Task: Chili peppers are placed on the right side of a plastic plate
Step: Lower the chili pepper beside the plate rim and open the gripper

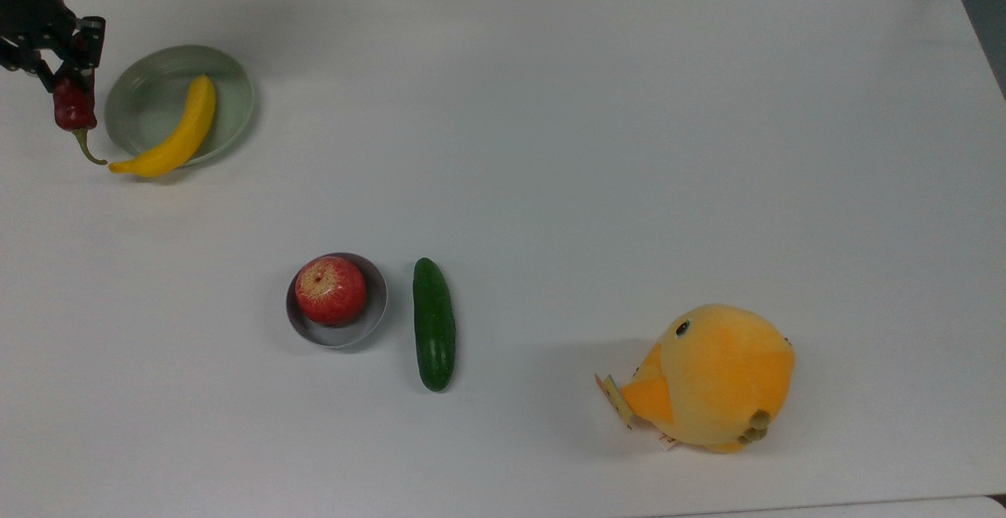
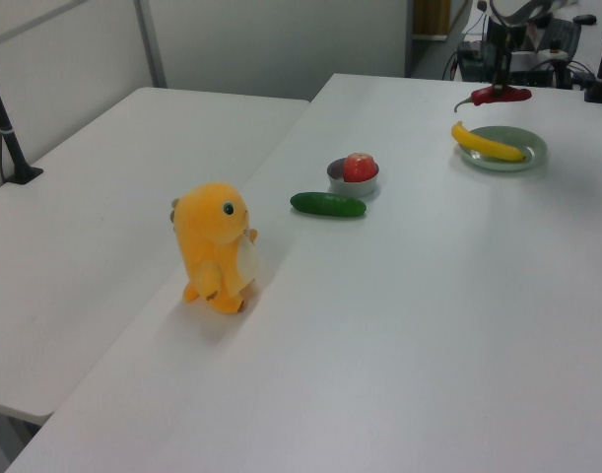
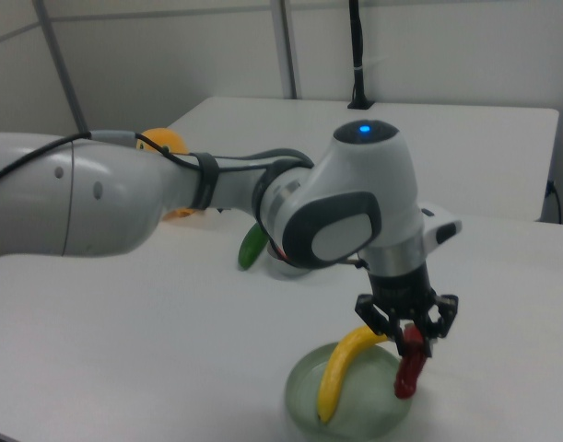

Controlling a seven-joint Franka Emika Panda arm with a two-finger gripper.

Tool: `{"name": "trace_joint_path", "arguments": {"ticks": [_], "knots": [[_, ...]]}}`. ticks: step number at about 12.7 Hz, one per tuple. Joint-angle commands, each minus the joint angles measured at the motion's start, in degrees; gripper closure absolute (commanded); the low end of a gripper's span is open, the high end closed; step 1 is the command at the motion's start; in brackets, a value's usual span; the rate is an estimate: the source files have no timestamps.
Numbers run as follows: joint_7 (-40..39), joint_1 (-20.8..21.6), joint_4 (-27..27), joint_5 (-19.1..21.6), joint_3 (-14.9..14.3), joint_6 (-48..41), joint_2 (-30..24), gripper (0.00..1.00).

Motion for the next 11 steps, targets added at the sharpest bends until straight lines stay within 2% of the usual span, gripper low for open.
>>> {"name": "trace_joint_path", "arguments": {"ticks": [1, 8, 9, 11], "knots": [[-3.67, -1.06, -1.96, 1.20, -0.76, 5.14, 1.63, 1.00], [-5.52, -2.65, -5.57, 1.02, -0.76, 10.61, 3.47, 0.98], [-5.52, -2.65, -5.48, 1.02, -0.76, 10.61, 3.91, 0.93], [-5.35, -2.74, -5.48, 1.02, -0.76, 10.61, 4.01, 0.69]]}}
